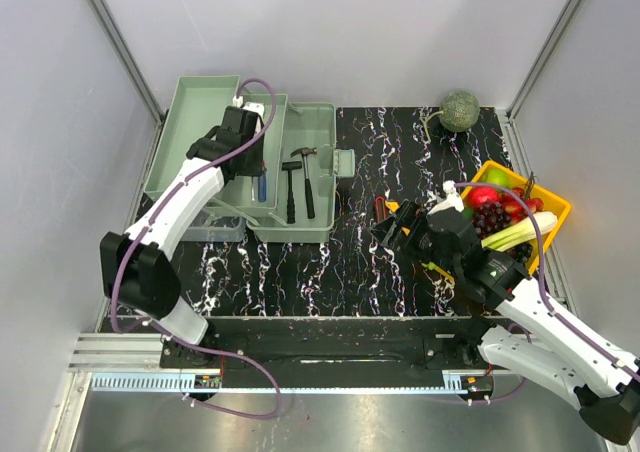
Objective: Pack the tool kit
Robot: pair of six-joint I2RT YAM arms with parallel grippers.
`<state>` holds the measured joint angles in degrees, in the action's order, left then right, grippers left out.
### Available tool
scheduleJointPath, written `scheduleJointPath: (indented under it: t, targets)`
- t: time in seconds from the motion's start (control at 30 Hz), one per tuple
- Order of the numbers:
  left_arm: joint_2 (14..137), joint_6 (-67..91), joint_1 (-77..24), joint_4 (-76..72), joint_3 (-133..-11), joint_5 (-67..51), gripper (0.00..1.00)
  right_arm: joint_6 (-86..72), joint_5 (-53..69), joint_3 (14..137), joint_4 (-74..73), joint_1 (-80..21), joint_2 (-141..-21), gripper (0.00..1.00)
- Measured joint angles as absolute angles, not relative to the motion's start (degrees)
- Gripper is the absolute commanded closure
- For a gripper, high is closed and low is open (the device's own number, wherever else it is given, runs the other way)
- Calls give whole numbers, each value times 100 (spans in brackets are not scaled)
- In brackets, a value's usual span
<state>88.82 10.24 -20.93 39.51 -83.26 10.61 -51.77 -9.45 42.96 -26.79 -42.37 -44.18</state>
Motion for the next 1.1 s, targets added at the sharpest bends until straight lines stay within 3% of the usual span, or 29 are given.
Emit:
scheduleJointPath:
  t: [0.23, 0.6, 0.83, 1.1]
  targets:
    - [9137, 552, -1752, 4112, -8372, 1210, 73, -5229, -950, 4241, -2720, -4237, -4451, 0]
    - [9633, 349, -1754, 4112, -8479, 1306, 69, -5231, -952, 4241, -2735, -4237, -4696, 1]
    - [9662, 368, -1754, 4077, -8477, 1463, 55, -5256, -991, 4241, -2773, -4239, -4694, 1]
    - [9625, 443, -1780, 4045, -8479, 1422, 55, -5271, -1155, 4329, -3002, -4237, -4689, 1]
